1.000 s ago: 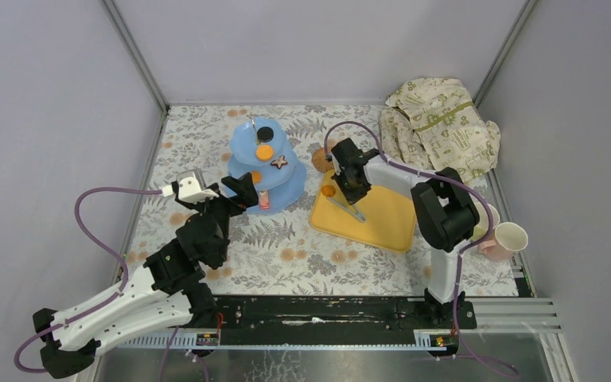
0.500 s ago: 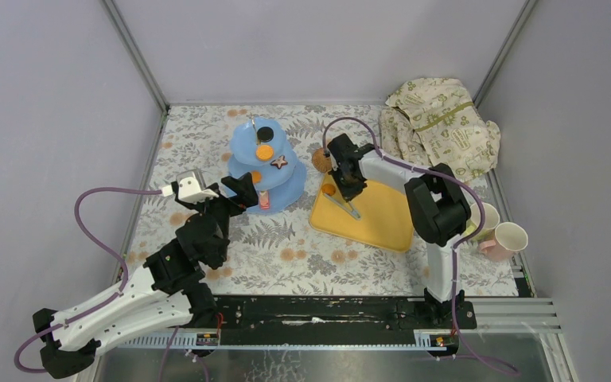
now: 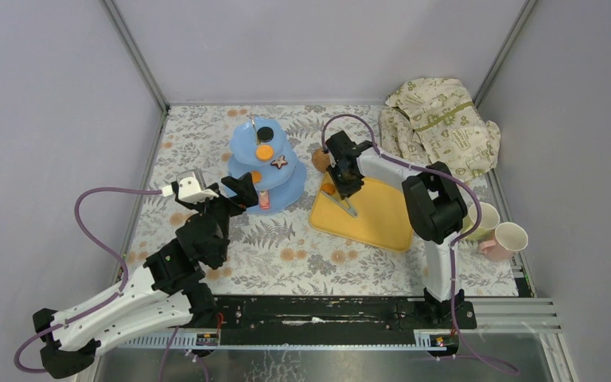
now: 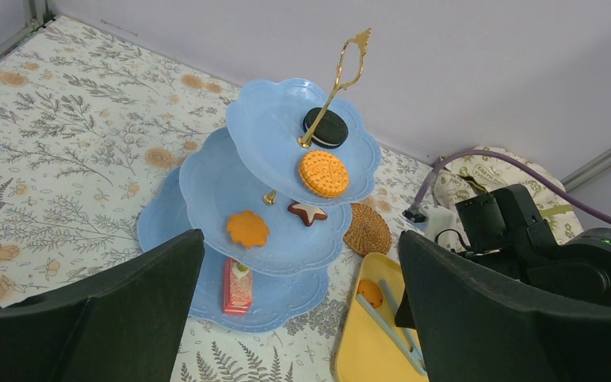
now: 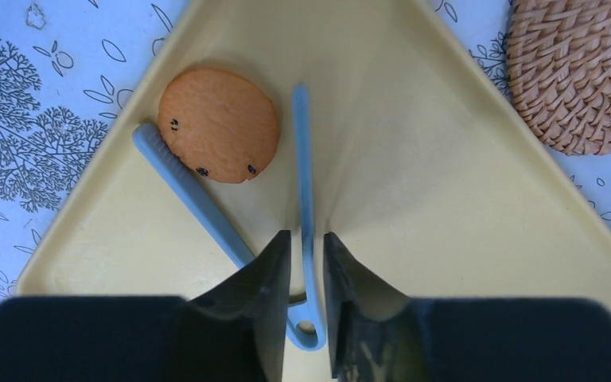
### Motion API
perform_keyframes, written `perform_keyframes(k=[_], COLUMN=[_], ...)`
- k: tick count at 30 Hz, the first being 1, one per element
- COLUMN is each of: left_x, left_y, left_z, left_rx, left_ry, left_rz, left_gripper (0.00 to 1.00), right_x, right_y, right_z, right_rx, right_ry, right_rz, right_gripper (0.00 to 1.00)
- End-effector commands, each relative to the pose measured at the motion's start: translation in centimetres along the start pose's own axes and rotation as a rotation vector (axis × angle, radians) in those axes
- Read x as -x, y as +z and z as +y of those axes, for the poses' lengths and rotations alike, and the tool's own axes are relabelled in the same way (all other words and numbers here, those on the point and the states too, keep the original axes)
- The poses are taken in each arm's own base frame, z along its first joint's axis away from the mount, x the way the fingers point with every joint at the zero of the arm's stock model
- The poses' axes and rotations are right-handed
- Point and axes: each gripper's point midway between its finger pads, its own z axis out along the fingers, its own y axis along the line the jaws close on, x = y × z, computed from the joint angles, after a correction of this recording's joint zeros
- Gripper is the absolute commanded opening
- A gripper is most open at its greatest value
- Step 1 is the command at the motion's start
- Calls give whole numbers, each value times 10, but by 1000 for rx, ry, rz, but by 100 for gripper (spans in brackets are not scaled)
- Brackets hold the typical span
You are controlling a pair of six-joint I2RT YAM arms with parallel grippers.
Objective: Serve the afternoon tea
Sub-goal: Adjust the clamp on the tray.
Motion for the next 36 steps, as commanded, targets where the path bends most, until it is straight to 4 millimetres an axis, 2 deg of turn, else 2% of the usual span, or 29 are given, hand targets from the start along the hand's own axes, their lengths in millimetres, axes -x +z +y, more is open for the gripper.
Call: perform_keyframes(k=[1, 5, 12, 17, 21, 23, 27, 31, 36], left_x=[4, 2, -1, -2, -3, -3, -3, -3, -2], left_y=[1, 2, 3, 3, 4, 4, 4, 4, 4], left_z=[5, 4, 3, 3, 3, 3, 3, 4, 5], left_rx=[27, 27, 28, 32, 32, 33, 36, 39, 41], left_ry=[-3, 1, 2, 6, 8, 11, 12, 16, 18], left_rz=[-18, -14, -9, -8, -7, -6, -7, -9, -11], left_gripper=[100, 100, 100, 100, 100, 100, 100, 100, 100], right_x=[15, 17, 20, 14, 7, -1, -8, -8, -10], right_y=[-9, -18, -41, -53, -59, -56, -48, -40, -32], right_z=[5, 5, 2, 2, 8, 10, 8, 17, 13], right_rx=[17, 13, 5, 17, 60, 77, 68, 116, 97], right_ry=[14, 12, 4, -16, -37, -33, -34, -43, -60], right_rz=[-42, -81, -146, -199, -278, -293, -268, -281, -288], right_gripper=[33, 40, 46, 48, 56, 60, 61, 61, 63])
